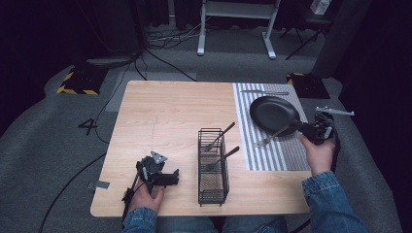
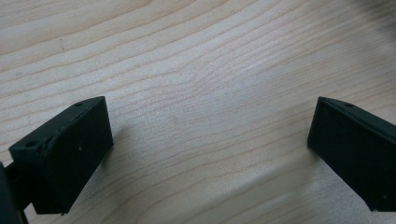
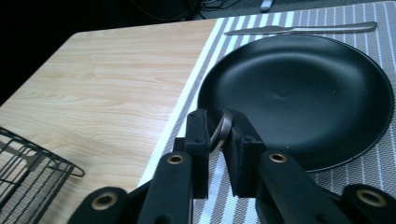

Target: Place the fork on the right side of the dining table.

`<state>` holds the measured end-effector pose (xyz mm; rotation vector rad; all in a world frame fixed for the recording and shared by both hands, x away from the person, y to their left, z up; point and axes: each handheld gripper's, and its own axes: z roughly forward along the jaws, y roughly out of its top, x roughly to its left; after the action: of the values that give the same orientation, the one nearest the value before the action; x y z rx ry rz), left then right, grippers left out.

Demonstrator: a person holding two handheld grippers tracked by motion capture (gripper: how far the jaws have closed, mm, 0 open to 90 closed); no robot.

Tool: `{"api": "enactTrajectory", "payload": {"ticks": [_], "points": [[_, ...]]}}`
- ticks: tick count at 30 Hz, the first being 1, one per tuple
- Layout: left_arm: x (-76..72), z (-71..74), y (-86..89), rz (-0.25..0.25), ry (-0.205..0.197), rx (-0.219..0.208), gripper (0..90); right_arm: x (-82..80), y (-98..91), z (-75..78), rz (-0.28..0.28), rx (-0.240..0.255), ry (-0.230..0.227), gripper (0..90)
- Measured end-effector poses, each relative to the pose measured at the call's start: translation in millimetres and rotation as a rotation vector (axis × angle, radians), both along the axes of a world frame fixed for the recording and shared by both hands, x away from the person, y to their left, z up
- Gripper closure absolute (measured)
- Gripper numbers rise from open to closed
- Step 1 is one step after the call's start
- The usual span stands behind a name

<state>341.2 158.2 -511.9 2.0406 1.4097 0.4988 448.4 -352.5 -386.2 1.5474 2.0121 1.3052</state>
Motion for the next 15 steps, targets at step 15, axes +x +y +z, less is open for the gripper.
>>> {"api": "enactTrajectory", "payload": {"ticks": [15], "points": [[0.0, -0.1, -0.1, 0.002, 0.0, -0.001, 0.1, 11.1, -12.7, -8.9, -0.033, -0.03, 0.059, 70.5]]}}
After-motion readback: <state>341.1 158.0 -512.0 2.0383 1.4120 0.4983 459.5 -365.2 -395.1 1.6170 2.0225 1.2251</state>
